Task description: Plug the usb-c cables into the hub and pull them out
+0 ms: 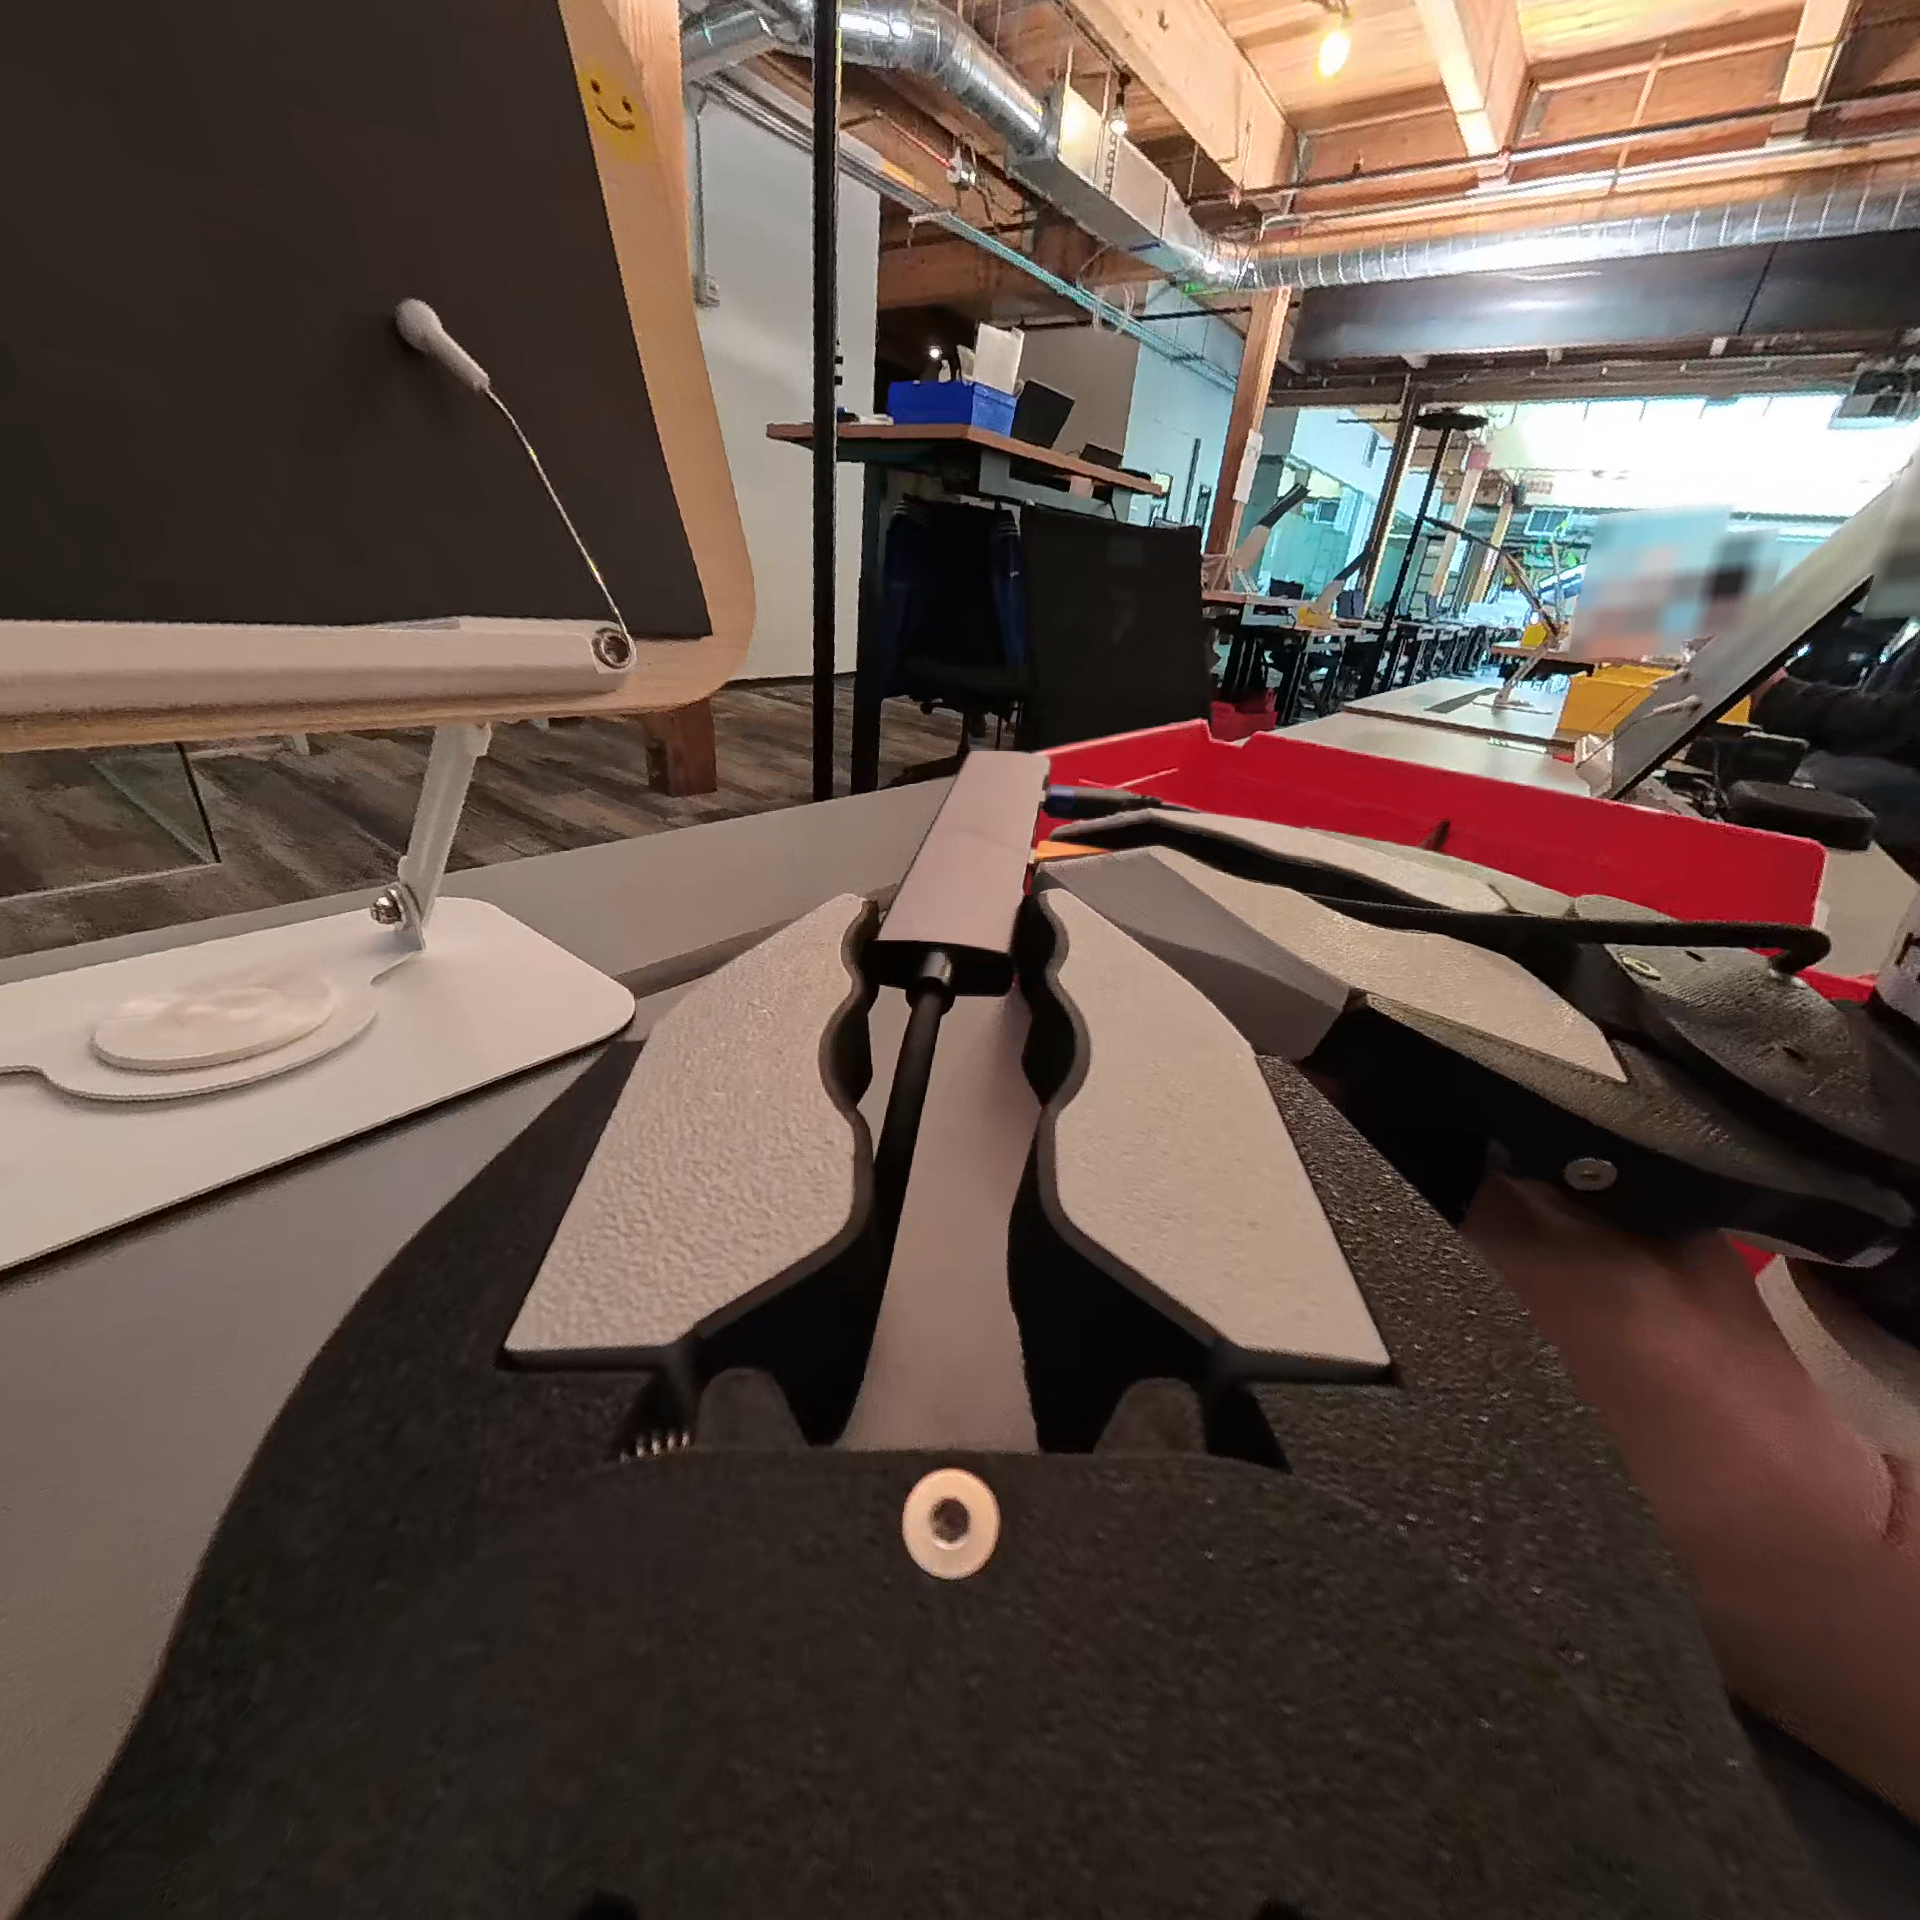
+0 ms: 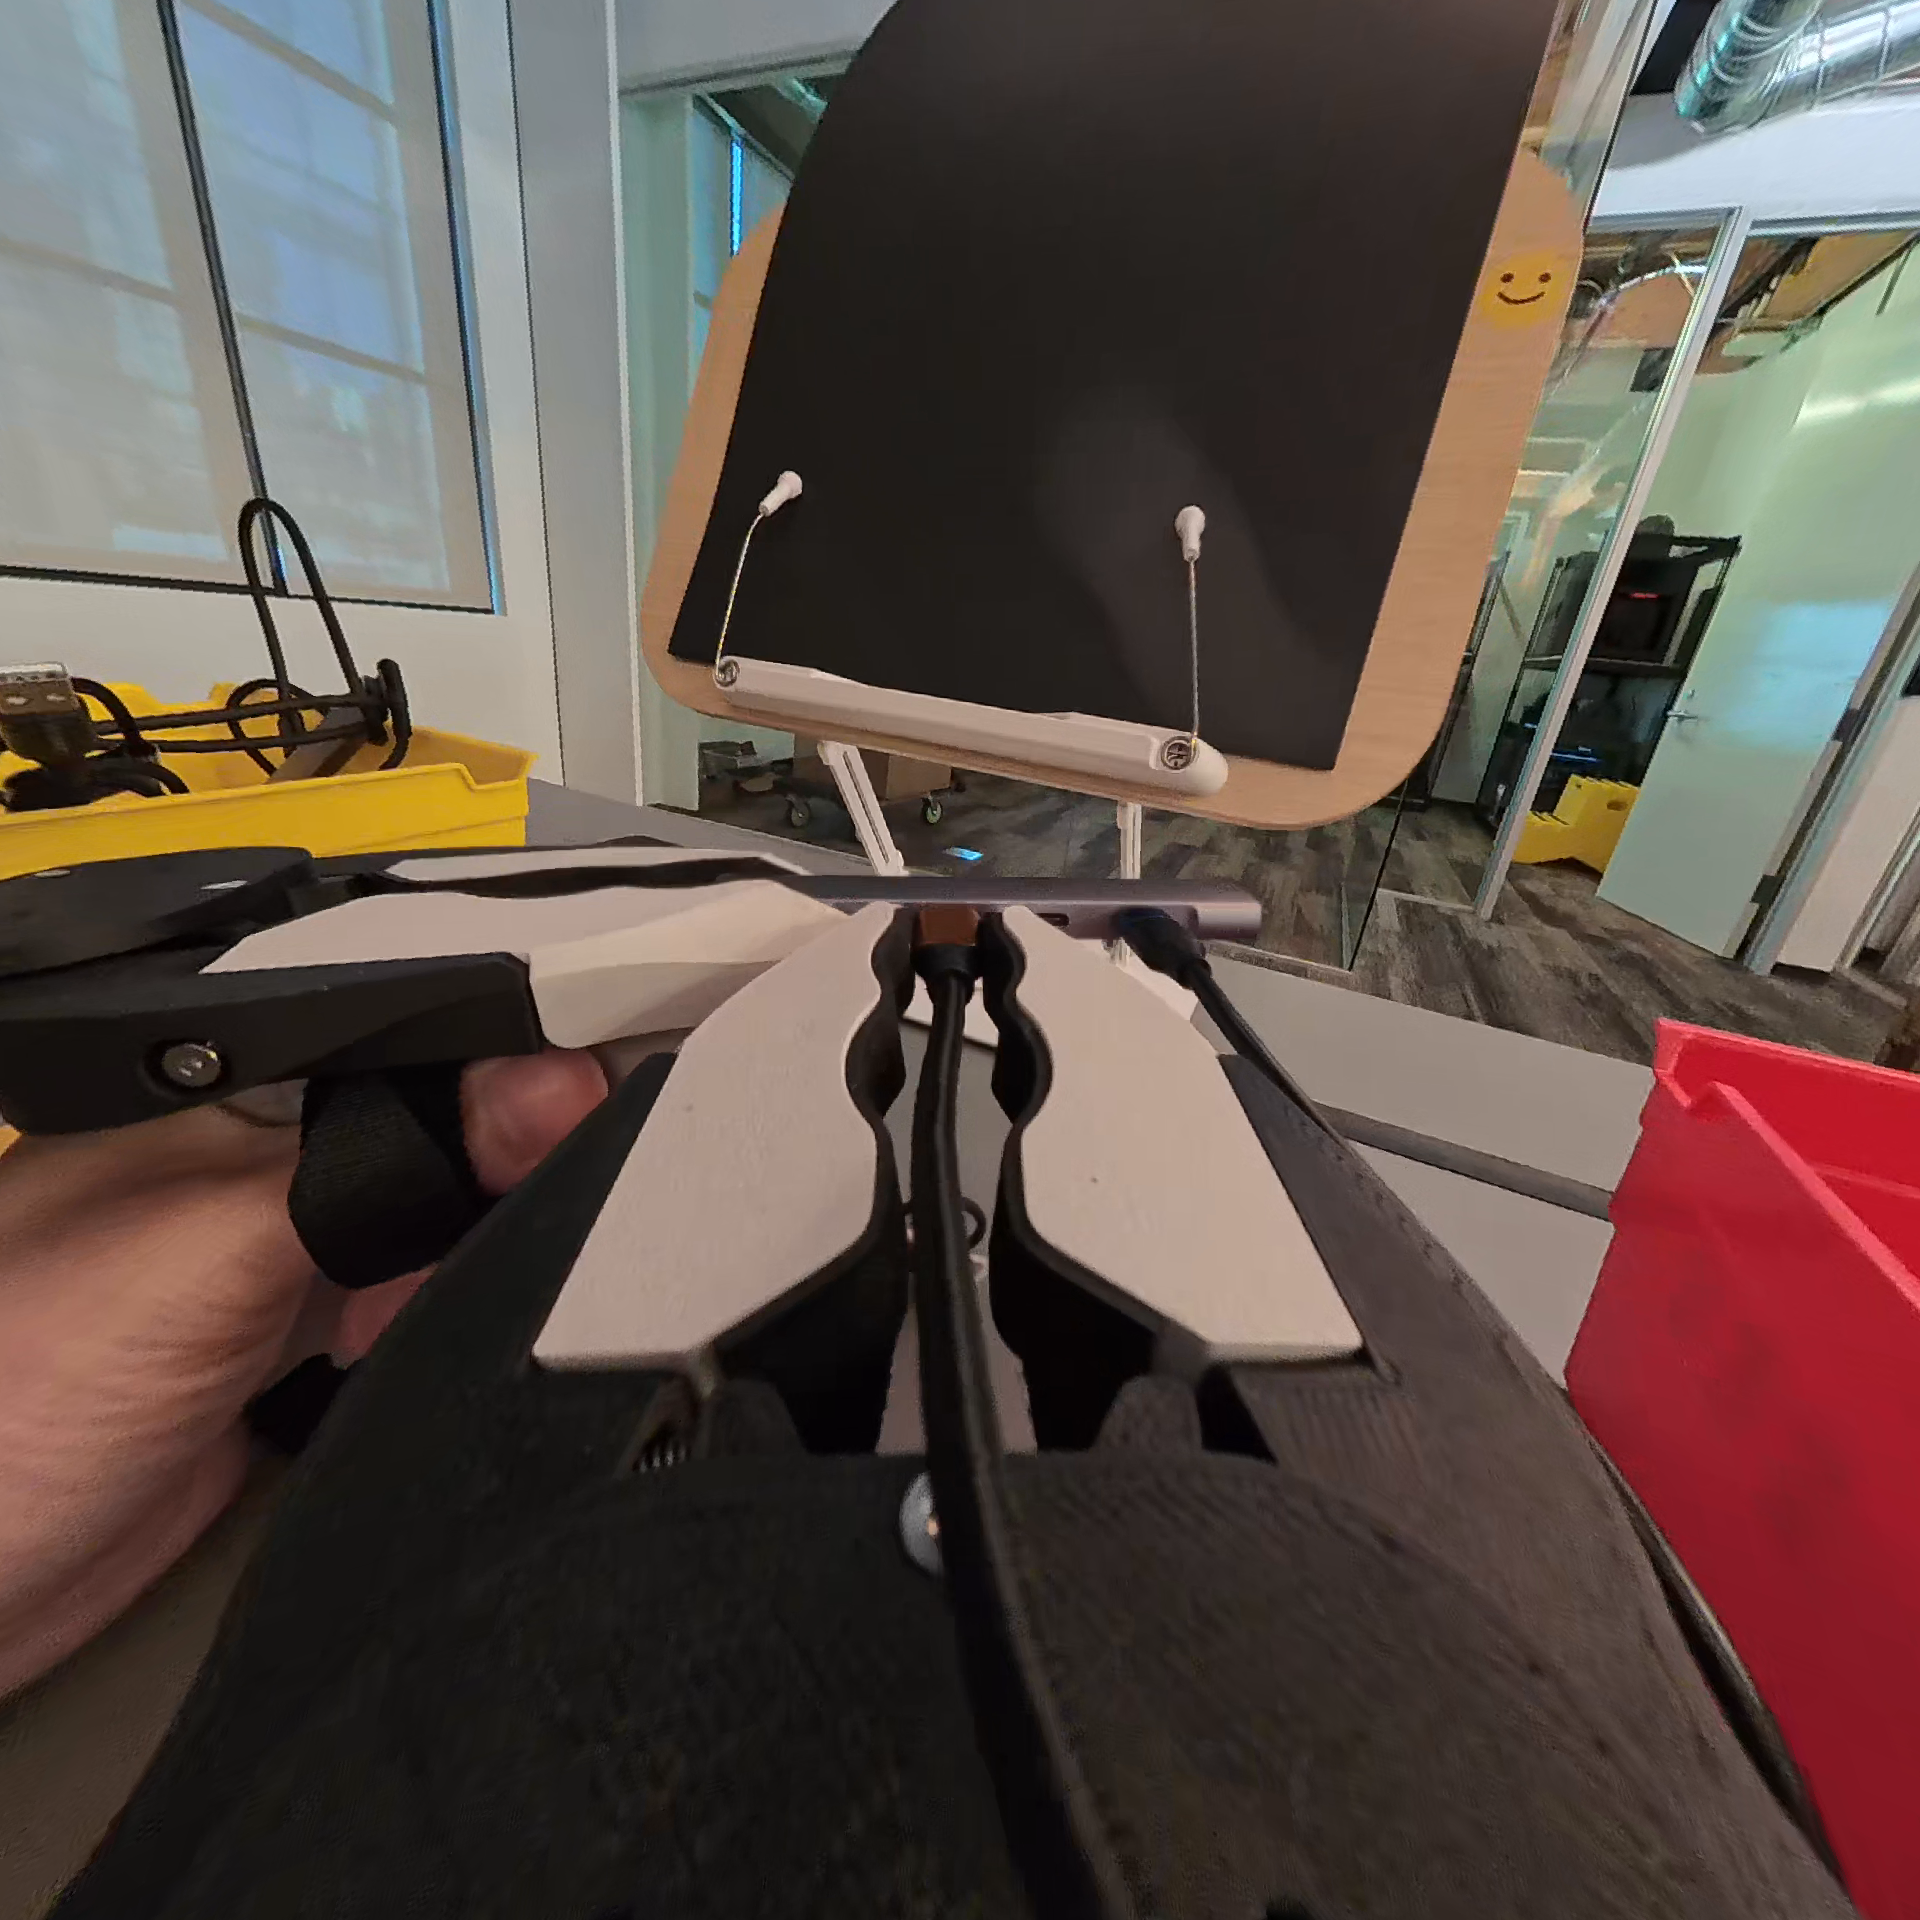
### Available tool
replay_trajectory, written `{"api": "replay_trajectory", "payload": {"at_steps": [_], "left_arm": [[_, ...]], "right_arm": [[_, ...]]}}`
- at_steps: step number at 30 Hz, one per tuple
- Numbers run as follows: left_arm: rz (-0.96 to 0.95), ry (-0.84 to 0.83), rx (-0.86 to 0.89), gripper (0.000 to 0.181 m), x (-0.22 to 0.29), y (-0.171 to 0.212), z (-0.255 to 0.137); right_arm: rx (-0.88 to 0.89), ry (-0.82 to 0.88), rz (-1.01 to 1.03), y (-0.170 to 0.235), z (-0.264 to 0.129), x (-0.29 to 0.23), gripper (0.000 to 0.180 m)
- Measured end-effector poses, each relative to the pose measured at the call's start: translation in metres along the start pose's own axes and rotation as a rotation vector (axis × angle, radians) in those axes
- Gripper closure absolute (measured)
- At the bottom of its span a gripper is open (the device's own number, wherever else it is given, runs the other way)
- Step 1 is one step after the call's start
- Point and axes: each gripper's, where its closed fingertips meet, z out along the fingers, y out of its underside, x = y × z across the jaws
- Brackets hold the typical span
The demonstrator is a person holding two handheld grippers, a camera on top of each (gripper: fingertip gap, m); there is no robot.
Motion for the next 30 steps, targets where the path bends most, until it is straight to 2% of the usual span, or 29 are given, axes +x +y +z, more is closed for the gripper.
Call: {"api": "replay_trajectory", "payload": {"at_steps": [3, 13, 19, 20, 21, 22, 23, 24, 25, 27, 30], "left_arm": [[-0.039, 0.024, -0.019, 0.155, -0.001, 0.003, 0.000], [-0.002, -0.006, -0.008, 0.154, 0.011, -0.002, 0.002], [-0.001, 0.080, -0.020, 0.155, 0.014, -0.003, 0.002], [-0.028, 0.007, -0.018, 0.155, 0.001, -0.003, 0.001], [-0.071, -0.139, 0.023, 0.156, -0.026, -0.005, -0.007], [-0.148, -0.186, 0.116, 0.157, -0.046, -0.016, -0.019], [-0.231, -0.069, 0.184, 0.157, -0.043, -0.030, -0.025], [-0.243, 0.072, 0.175, 0.157, -0.028, -0.036, -0.025], [-0.195, 0.102, 0.118, 0.156, -0.020, -0.032, -0.022], [-0.065, 0.035, 0.061, 0.156, -0.015, -0.022, -0.014], [-0.003, -0.024, 0.035, 0.156, -0.018, -0.019, -0.010]], "right_arm": [[-0.017, 0.018, -0.011, 0.002, 0.000, 0.000, 0.166], [0.001, 0.092, -0.047, -0.007, -0.011, 0.005, 0.166], [-0.008, 0.024, -0.016, -0.008, -0.016, 0.003, 0.166], [0.025, -0.038, -0.015, -0.015, -0.020, -0.004, 0.166], [0.034, -0.059, -0.019, -0.019, -0.025, -0.007, 0.166], [0.013, -0.022, -0.052, -0.016, -0.027, -0.003, 0.166], [0.017, 0.036, -0.072, -0.017, -0.029, 0.004, 0.166], [0.031, 0.036, -0.056, -0.020, -0.029, 0.004, 0.166], [0.037, 0.024, -0.044, -0.022, -0.028, 0.002, 0.166], [0.036, -0.007, -0.064, -0.024, -0.025, -0.006, 0.166], [0.085, -0.090, -0.060, -0.042, -0.027, -0.019, 0.166]]}}
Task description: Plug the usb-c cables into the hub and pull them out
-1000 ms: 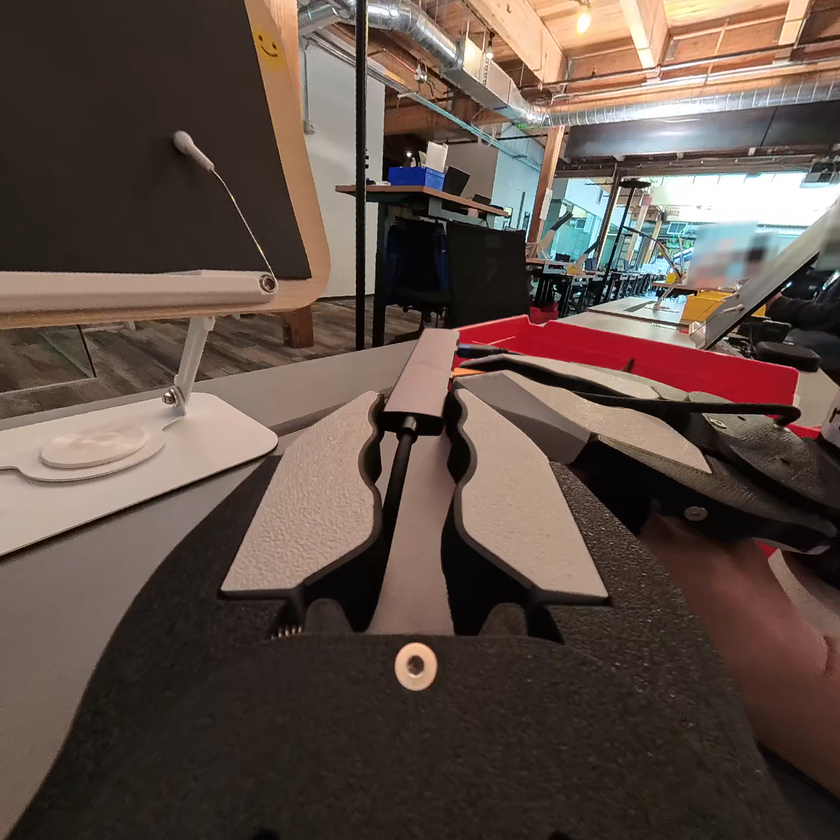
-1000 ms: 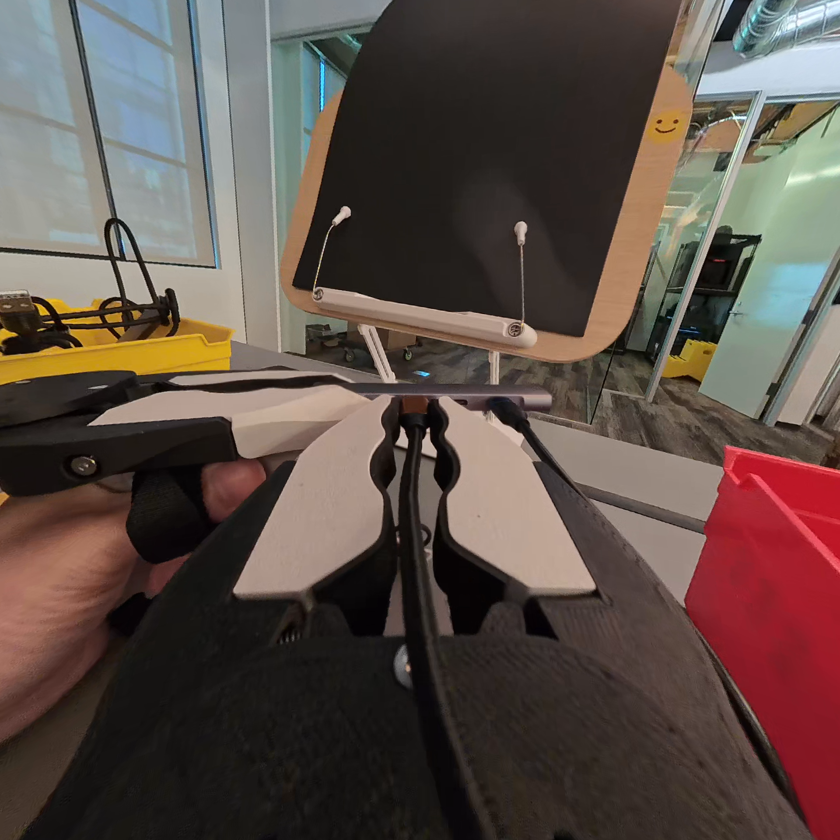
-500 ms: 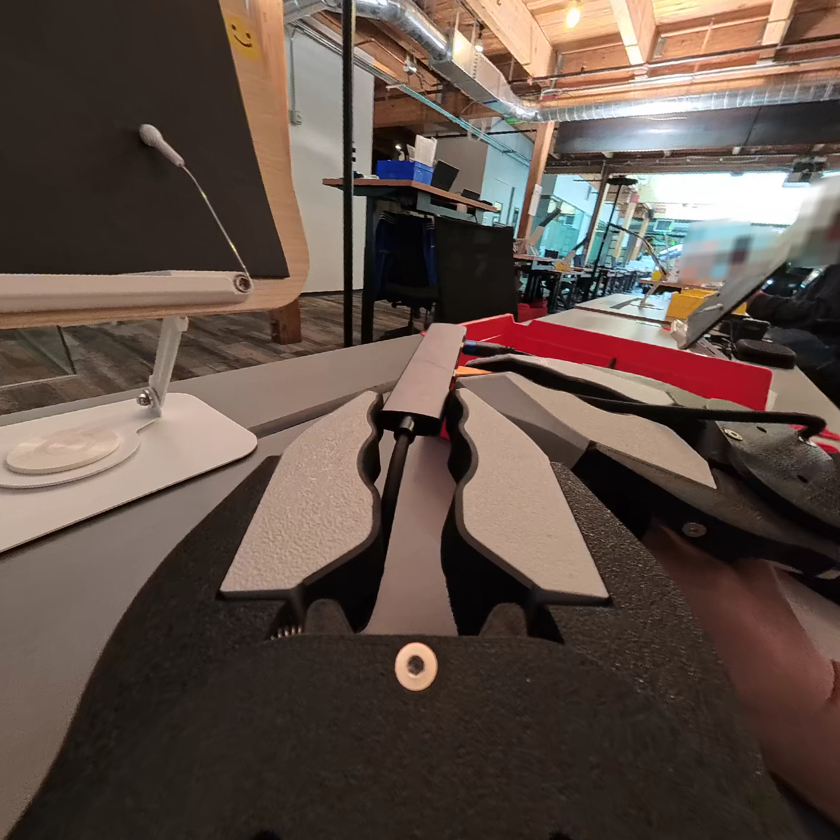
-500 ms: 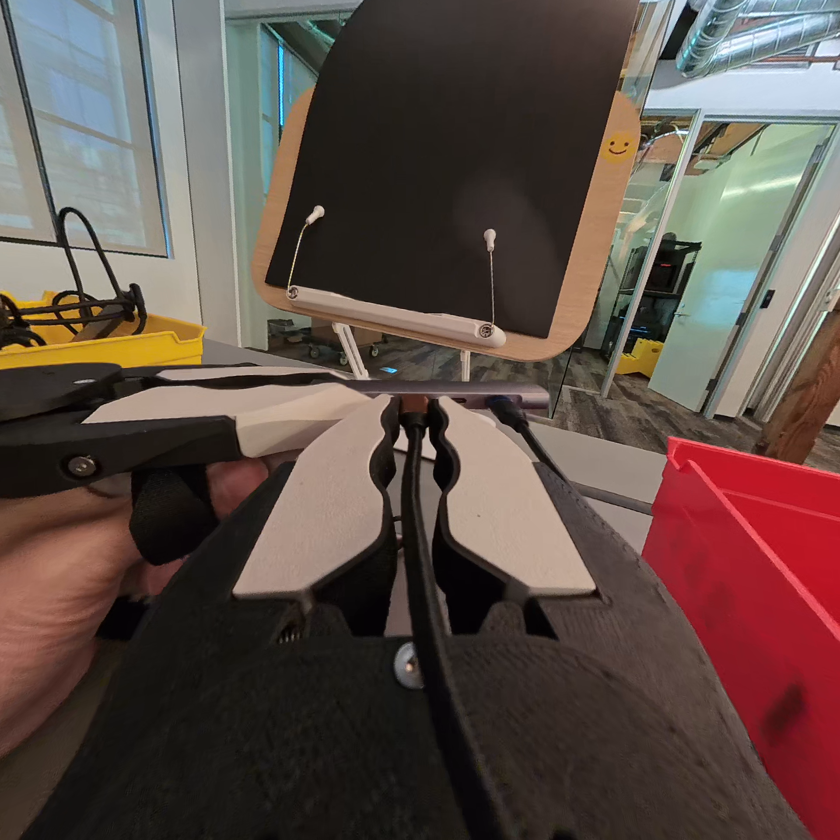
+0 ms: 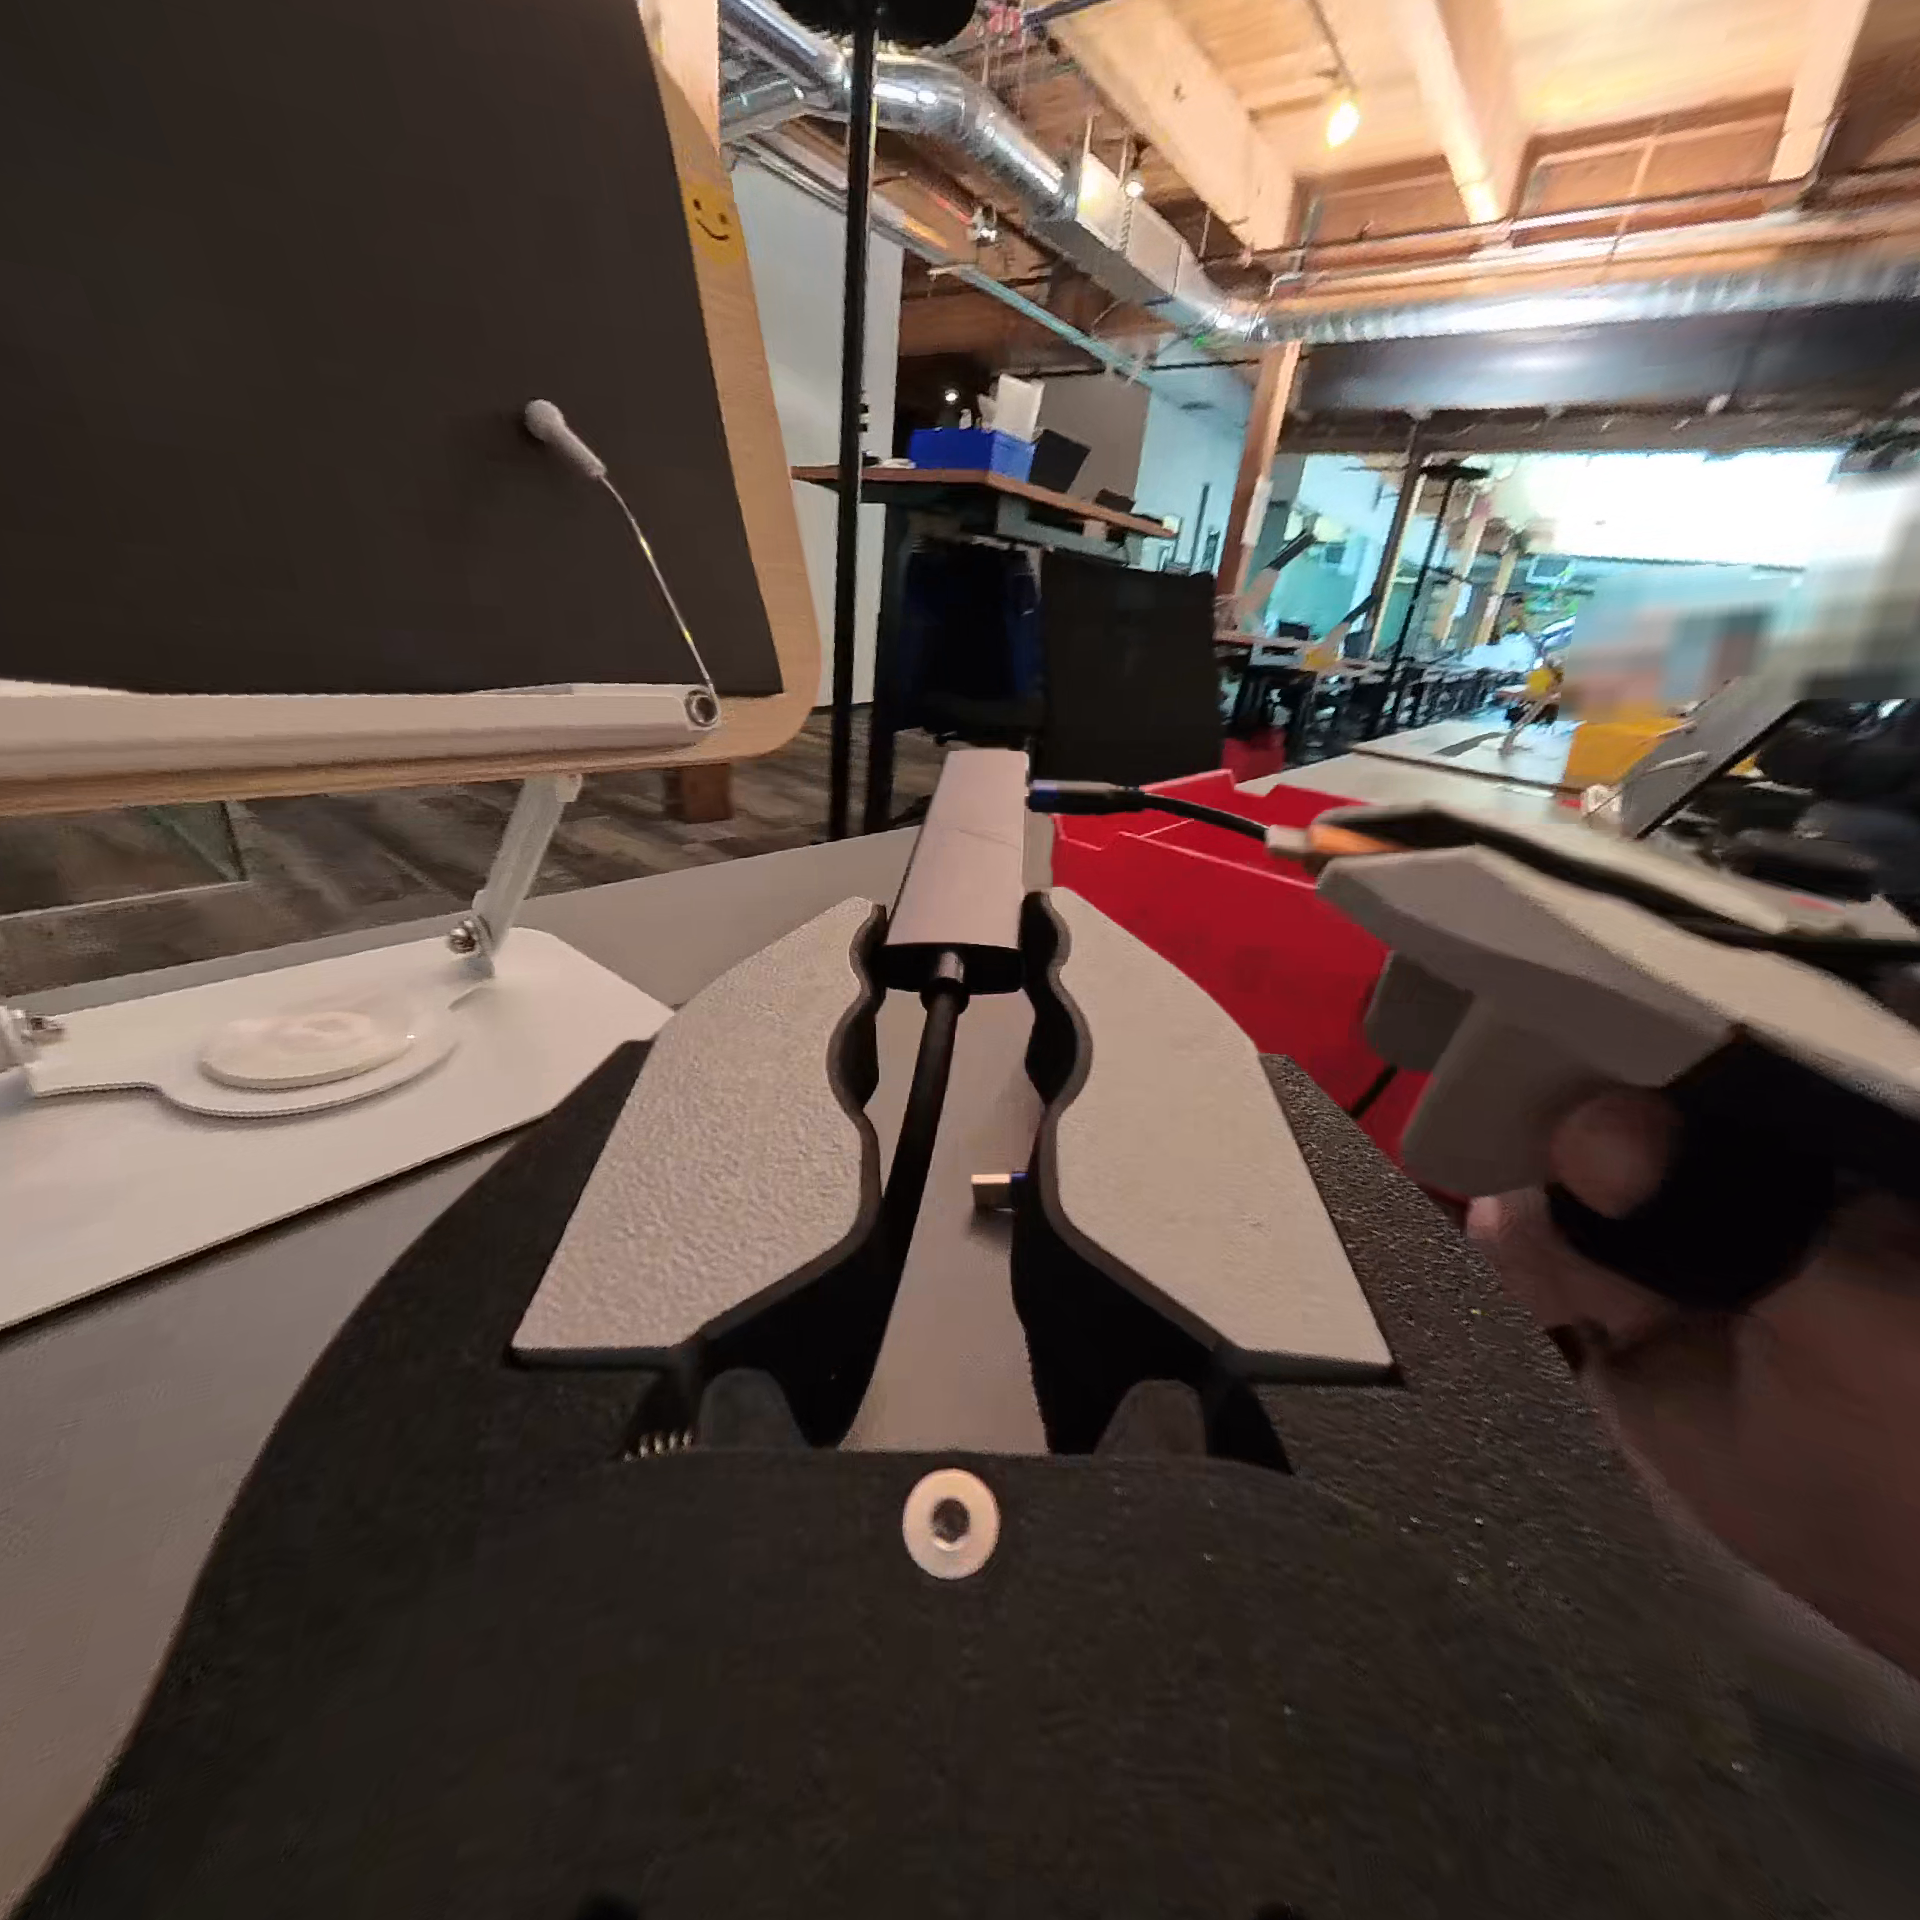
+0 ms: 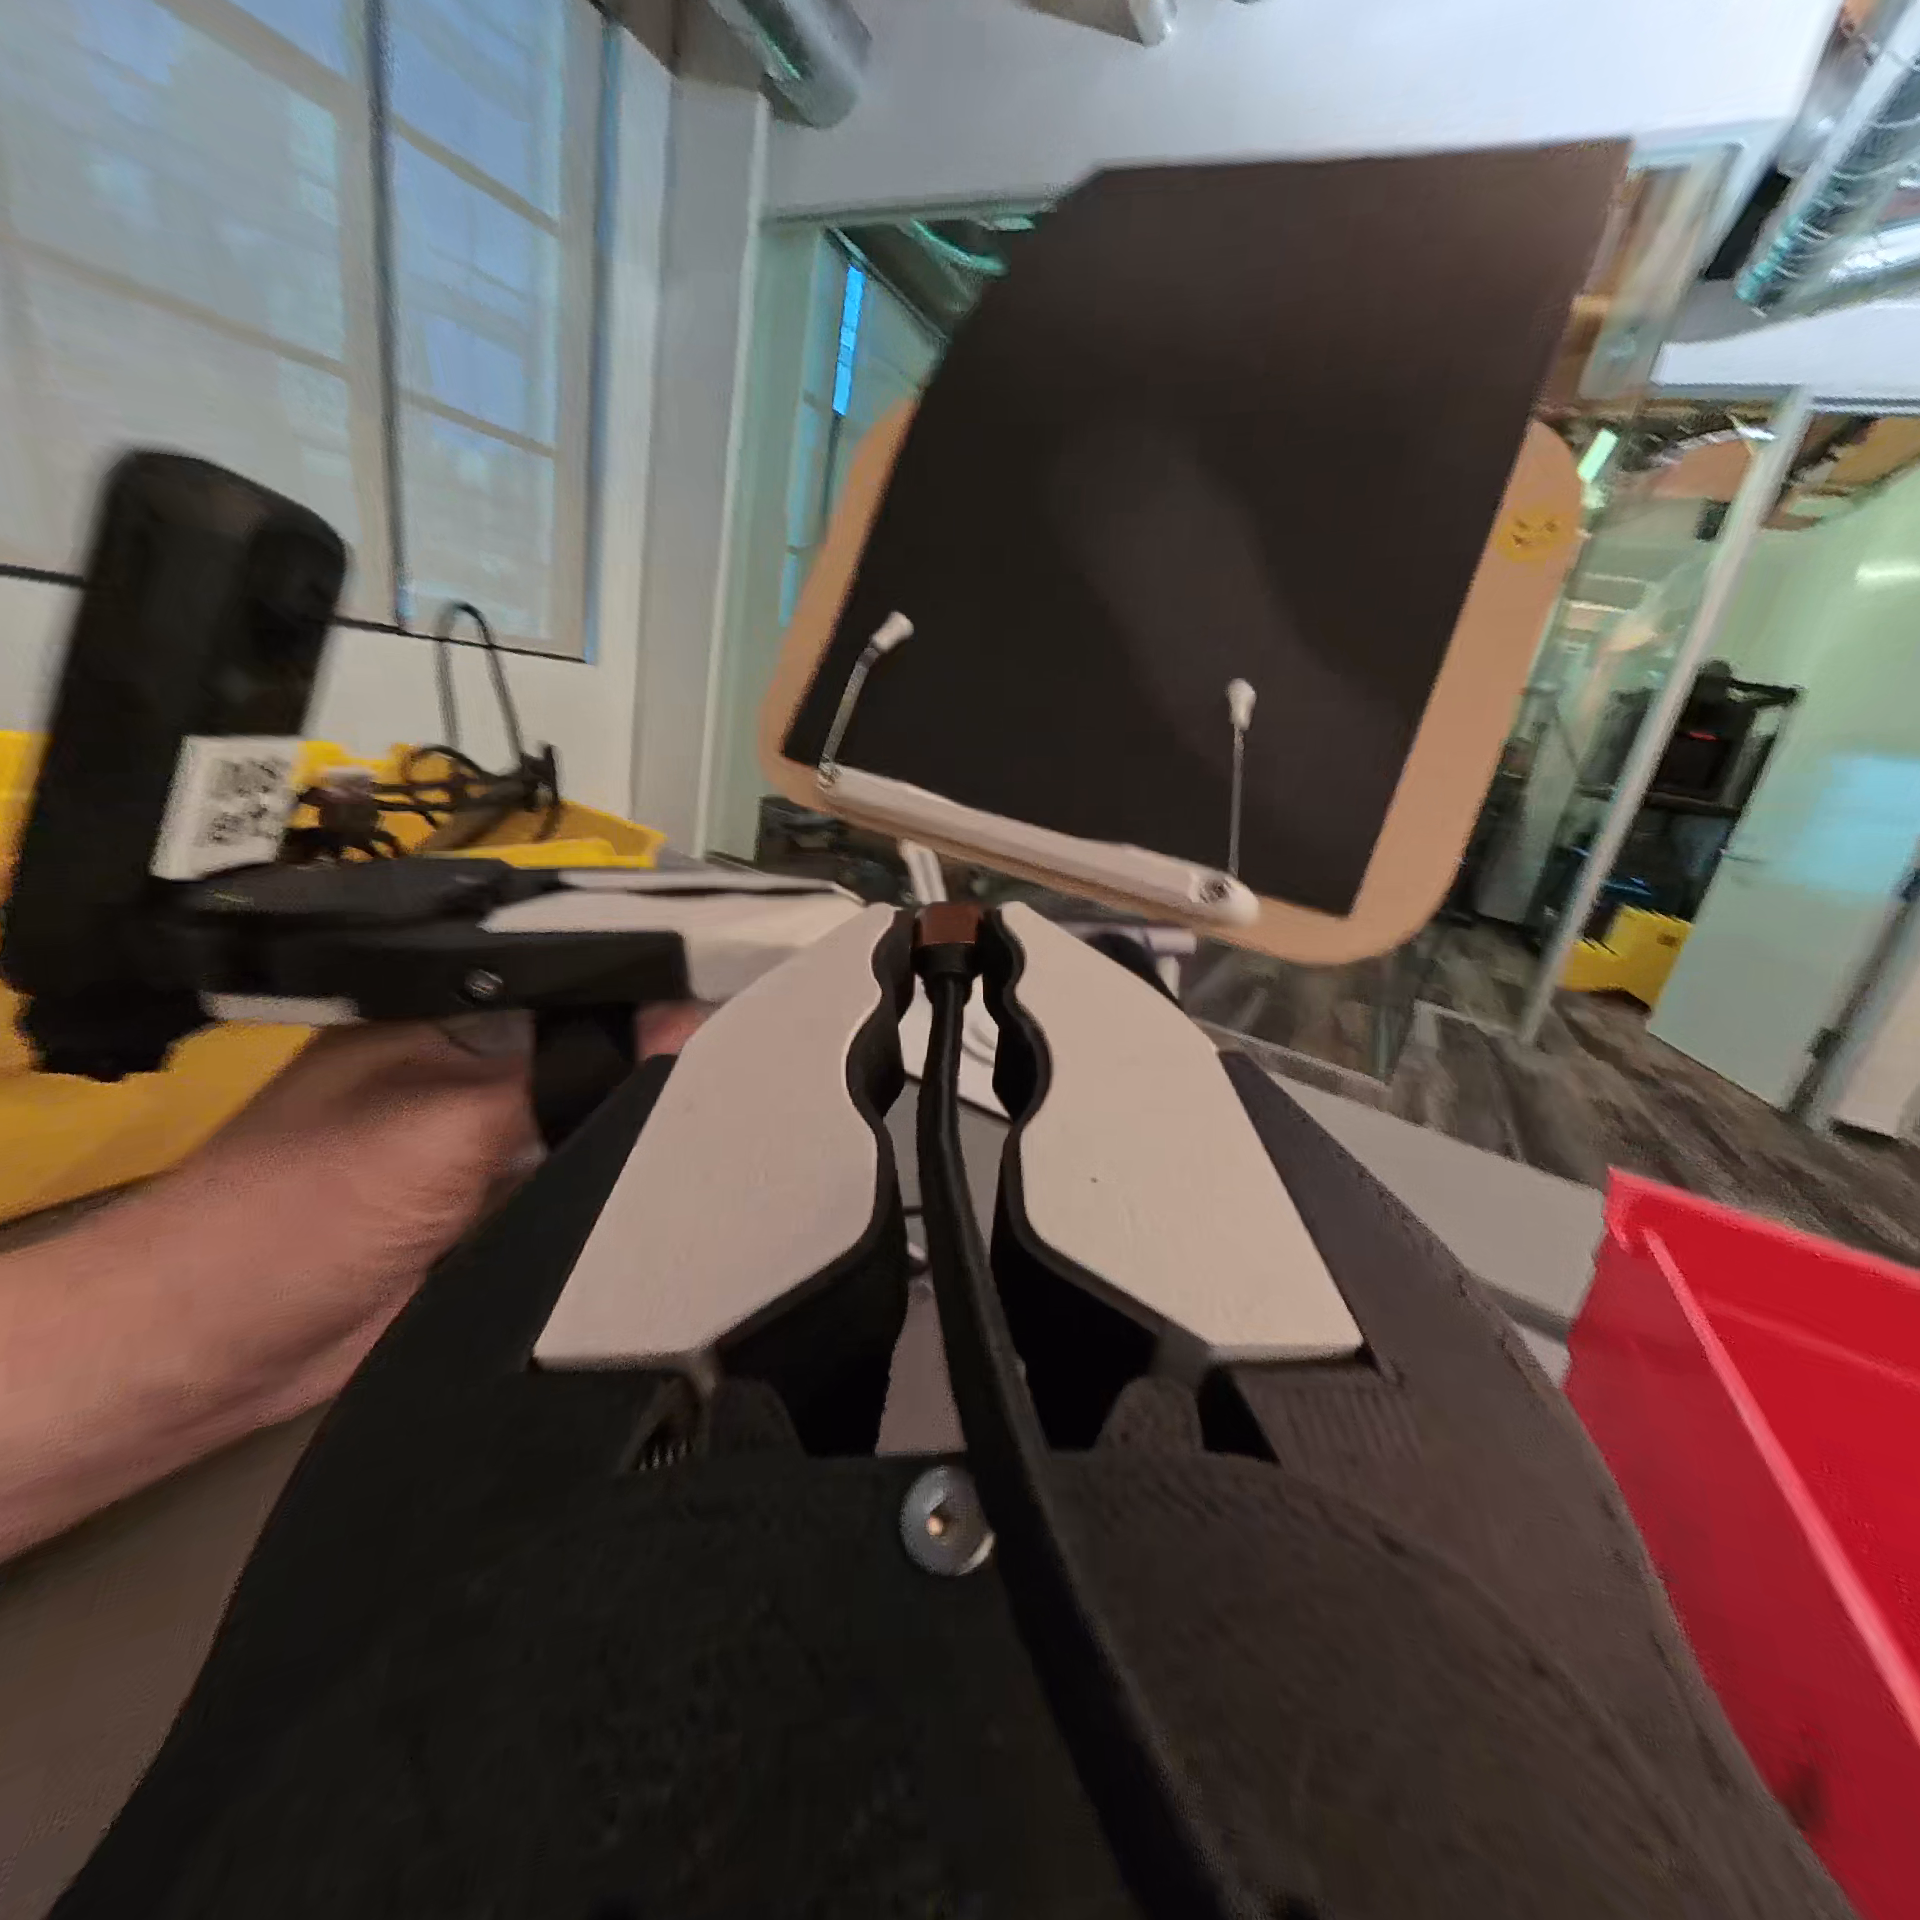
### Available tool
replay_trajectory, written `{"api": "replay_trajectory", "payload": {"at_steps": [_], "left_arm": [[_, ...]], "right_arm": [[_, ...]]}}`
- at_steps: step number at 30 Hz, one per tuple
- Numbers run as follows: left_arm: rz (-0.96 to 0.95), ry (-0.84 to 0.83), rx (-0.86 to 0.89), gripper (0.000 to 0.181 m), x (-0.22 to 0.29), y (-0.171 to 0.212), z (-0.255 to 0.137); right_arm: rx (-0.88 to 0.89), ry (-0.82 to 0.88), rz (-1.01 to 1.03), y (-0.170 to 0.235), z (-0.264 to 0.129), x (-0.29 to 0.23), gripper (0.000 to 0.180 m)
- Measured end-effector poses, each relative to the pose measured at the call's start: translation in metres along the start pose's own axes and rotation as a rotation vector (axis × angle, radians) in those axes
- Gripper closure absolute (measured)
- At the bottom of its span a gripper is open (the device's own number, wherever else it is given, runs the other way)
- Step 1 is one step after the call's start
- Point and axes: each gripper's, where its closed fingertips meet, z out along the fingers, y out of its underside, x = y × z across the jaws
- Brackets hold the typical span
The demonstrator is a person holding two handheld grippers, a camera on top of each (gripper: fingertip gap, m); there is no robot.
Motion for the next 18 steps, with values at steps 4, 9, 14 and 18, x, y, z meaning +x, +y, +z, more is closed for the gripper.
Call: {"api": "replay_trajectory", "payload": {"at_steps": [4, 9, 14, 18], "left_arm": [[-0.034, -0.038, 0.036, 0.156, -0.011, -0.007, -0.005], [-0.066, -0.032, 0.062, 0.157, -0.014, -0.012, -0.008], [-0.085, -0.008, 0.082, 0.157, -0.010, -0.015, -0.008], [-0.096, 0.006, 0.093, 0.157, -0.008, -0.017, -0.008]], "right_arm": [[0.026, -0.219, 0.083, -0.057, -0.010, -0.024, 0.166], [-0.078, -0.513, 0.343, -0.142, -0.038, 0.001, 0.166], [-0.282, -0.587, 0.392, -0.156, -0.061, 0.066, 0.166], [-0.521, -0.699, 0.582, -0.112, -0.089, 0.089, 0.166]]}}
